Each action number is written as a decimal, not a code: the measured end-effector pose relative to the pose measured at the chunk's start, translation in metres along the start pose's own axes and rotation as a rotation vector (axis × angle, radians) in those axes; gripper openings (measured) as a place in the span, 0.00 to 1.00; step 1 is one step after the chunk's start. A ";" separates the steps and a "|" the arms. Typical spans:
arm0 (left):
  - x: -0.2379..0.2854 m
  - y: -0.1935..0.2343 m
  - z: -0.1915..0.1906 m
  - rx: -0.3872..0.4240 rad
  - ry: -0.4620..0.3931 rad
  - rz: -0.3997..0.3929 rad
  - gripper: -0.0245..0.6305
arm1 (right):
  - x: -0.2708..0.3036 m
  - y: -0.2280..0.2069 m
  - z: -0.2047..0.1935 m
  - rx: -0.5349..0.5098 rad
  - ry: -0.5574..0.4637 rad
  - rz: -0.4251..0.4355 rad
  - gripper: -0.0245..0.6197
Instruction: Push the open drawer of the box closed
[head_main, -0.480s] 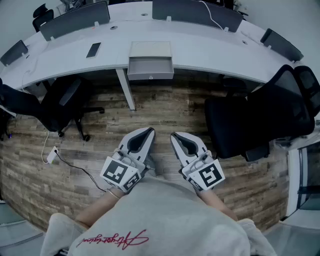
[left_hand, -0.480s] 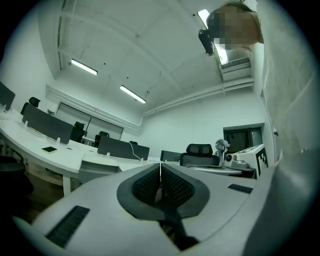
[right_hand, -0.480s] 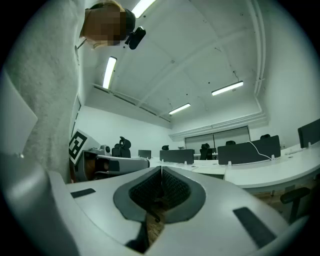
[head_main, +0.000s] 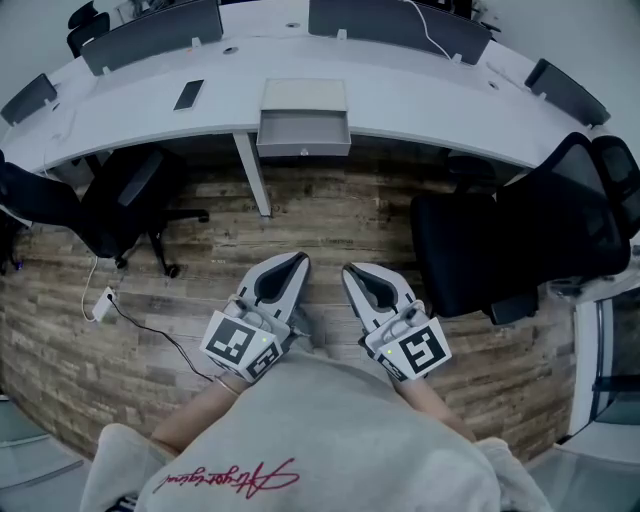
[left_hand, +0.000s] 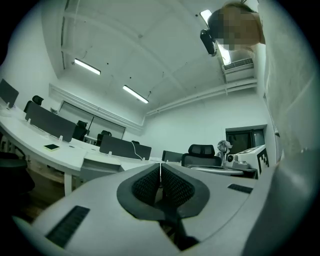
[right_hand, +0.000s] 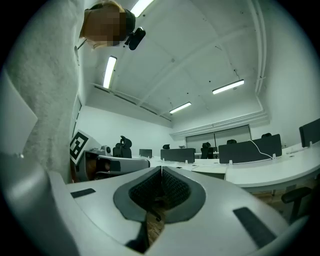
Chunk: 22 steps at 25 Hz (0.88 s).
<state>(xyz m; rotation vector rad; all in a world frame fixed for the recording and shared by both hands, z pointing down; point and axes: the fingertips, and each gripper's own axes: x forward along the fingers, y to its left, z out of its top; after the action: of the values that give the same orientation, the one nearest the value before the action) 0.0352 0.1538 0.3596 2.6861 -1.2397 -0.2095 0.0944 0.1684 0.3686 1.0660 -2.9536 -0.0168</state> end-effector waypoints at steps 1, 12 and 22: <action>0.001 0.000 0.000 0.000 0.001 0.001 0.07 | 0.000 0.000 0.000 -0.004 -0.002 0.001 0.07; 0.008 0.011 0.004 0.010 -0.009 0.023 0.07 | 0.014 -0.007 0.008 -0.018 -0.035 0.015 0.07; 0.031 0.027 0.006 0.012 -0.003 0.008 0.07 | 0.033 -0.029 0.006 -0.064 -0.036 0.001 0.07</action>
<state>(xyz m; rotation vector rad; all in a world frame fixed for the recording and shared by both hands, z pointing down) 0.0341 0.1128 0.3583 2.6916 -1.2561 -0.2057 0.0880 0.1252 0.3619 1.0682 -2.9630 -0.1305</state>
